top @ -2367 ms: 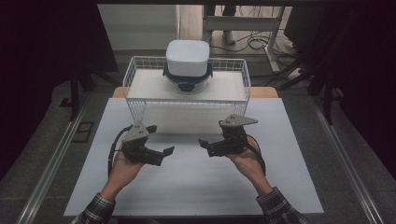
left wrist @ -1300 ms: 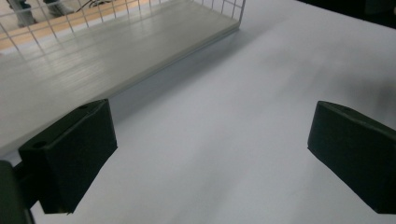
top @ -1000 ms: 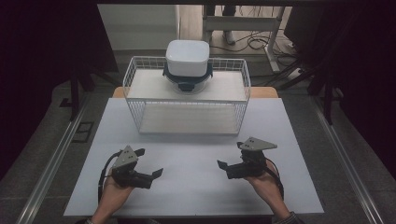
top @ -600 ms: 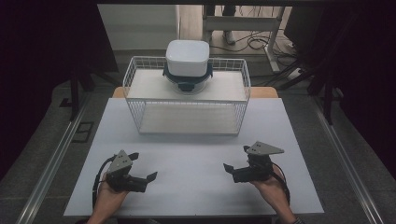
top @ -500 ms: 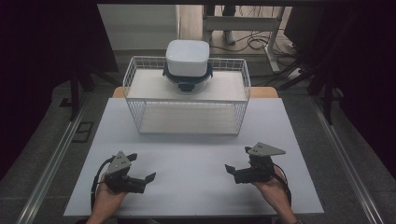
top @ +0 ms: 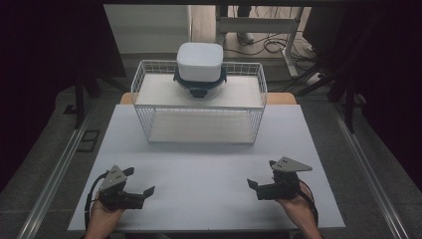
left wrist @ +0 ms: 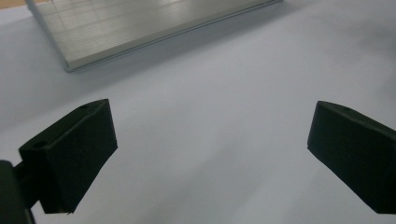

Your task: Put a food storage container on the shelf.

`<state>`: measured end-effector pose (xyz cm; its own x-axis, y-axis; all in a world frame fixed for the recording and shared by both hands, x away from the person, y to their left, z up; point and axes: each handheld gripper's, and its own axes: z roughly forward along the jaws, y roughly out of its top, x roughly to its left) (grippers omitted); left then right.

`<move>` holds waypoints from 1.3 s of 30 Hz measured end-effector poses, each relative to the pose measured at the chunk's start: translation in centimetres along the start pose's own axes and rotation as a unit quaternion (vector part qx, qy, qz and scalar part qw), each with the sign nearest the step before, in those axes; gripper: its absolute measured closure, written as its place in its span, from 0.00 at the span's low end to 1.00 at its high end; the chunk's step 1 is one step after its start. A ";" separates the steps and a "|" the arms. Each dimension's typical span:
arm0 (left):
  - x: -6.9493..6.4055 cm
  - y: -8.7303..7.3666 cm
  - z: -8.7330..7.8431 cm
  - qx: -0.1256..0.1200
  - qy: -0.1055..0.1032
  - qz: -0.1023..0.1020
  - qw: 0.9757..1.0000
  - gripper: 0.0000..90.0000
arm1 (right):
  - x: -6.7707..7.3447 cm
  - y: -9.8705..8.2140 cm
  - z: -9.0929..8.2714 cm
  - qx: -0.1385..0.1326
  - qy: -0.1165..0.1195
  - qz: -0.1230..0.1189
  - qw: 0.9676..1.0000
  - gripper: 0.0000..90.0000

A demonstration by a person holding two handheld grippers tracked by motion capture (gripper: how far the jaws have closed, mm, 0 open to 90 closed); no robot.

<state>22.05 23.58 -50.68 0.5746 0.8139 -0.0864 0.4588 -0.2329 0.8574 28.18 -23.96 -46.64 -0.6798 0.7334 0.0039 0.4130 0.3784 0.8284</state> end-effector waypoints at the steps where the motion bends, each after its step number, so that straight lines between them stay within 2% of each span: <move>1: 0.1 -0.1 -0.2 0.000 0.002 -0.001 1.000 0.01 | -0.1 -0.1 -0.1 -0.001 -0.001 0.001 1.000 0.00; 10: 1.3 -1.2 -1.9 0.003 0.027 -0.014 1.000 0.01 | -0.8 -0.9 -1.6 -0.003 -0.021 0.006 1.000 0.00; 13: 1.7 -1.6 -2.4 0.002 0.037 -0.021 0.999 0.01 | -1.2 -1.3 -2.1 -0.005 -0.027 0.014 1.000 0.00; 17: 2.3 -2.1 -3.1 0.006 0.054 -0.020 0.998 0.01 | -1.8 -1.9 -2.8 -0.003 -0.038 0.021 0.999 0.00; 23: 3.1 -2.9 -4.0 0.012 0.079 -0.024 0.997 0.02 | -2.6 -2.9 -3.6 0.001 -0.060 0.028 0.998 0.00; 29: 4.0 -3.7 -4.6 0.017 0.093 -0.034 0.995 0.02 | -3.5 -4.0 -4.5 0.004 -0.077 0.038 0.996 0.00; 34: 4.7 -4.6 -4.9 0.029 0.111 -0.035 0.993 0.02 | -4.3 -5.1 -5.2 0.009 -0.095 0.050 0.994 0.00; 39: 5.1 -5.2 -5.1 0.036 0.119 -0.038 0.992 0.02 | -4.8 -5.9 -5.6 0.013 -0.104 0.060 0.993 0.00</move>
<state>19.12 31.64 -53.03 0.3647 0.9309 -0.0199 0.5468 -0.1968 0.8138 25.57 -32.88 -48.41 -0.4866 0.8735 -0.0160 0.5009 0.2939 0.8141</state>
